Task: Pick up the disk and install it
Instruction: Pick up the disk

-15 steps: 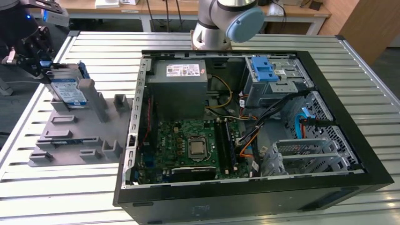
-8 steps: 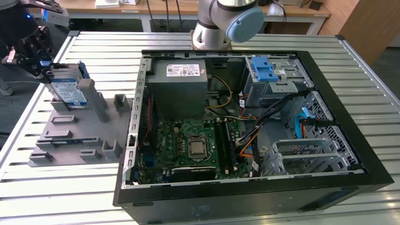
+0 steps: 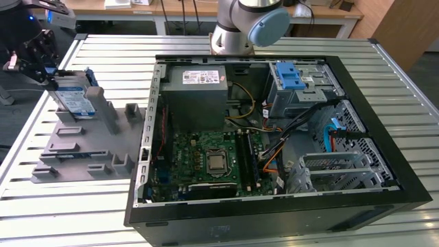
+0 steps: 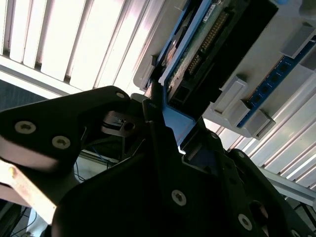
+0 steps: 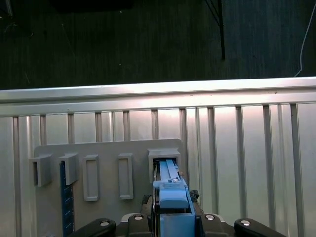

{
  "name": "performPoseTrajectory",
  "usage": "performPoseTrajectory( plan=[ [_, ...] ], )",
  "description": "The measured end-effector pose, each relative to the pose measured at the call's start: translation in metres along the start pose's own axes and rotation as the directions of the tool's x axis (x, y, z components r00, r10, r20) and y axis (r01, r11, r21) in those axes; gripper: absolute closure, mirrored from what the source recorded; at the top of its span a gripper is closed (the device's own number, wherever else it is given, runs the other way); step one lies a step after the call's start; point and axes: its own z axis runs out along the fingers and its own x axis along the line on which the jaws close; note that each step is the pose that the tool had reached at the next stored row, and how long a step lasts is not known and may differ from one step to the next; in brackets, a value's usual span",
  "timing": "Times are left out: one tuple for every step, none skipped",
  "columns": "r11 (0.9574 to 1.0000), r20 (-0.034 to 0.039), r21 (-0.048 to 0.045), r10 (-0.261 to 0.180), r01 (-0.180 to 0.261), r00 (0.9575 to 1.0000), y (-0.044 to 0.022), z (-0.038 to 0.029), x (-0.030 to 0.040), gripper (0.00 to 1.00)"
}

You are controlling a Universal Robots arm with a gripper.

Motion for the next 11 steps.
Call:
performPoseTrajectory(
  plan=[
    [1.0, 0.0, 0.0, 0.0, 0.0, 1.0, 0.0, 0.0, 0.0, 0.62],
    [1.0, 0.0, 0.0, 0.0, 0.0, 1.0, 0.0, 0.0, 0.0, 0.62],
    [1.0, 0.0, 0.0, 0.0, 0.0, 1.0, 0.0, 0.0, 0.0, 0.62],
    [1.0, 0.0001, 0.0001, 0.0, 0.0, 1.0, 0.0, 0.0, 0.0, 0.63],
    [1.0, 0.0, 0.0, 0.0, 0.0, 1.0, 0.0, 0.0, 0.0, 0.63],
    [1.0, 0.0, 0.0001, 0.0, 0.0, 1.0, 0.0, 0.0, 0.0, 0.63],
    [1.0, 0.0, 0.0, 0.0, 0.0, 1.0, 0.0, 0.0, 0.0, 0.63],
    [1.0, 0.0, 0.0001, 0.0, 0.0, 1.0, 0.0, 0.0, 0.0, 0.63],
    [1.0, 0.0, 0.0, 0.0, 0.0, 1.0, 0.0, 0.0, 0.0, 0.63],
    [1.0, 0.0, 0.0, 0.0, 0.0, 1.0, 0.0, 0.0, 0.0, 0.63],
    [1.0, 0.0, 0.0, -0.001, 0.001, 1.0, 0.0, 0.0, 0.0, 0.63]
  ],
)
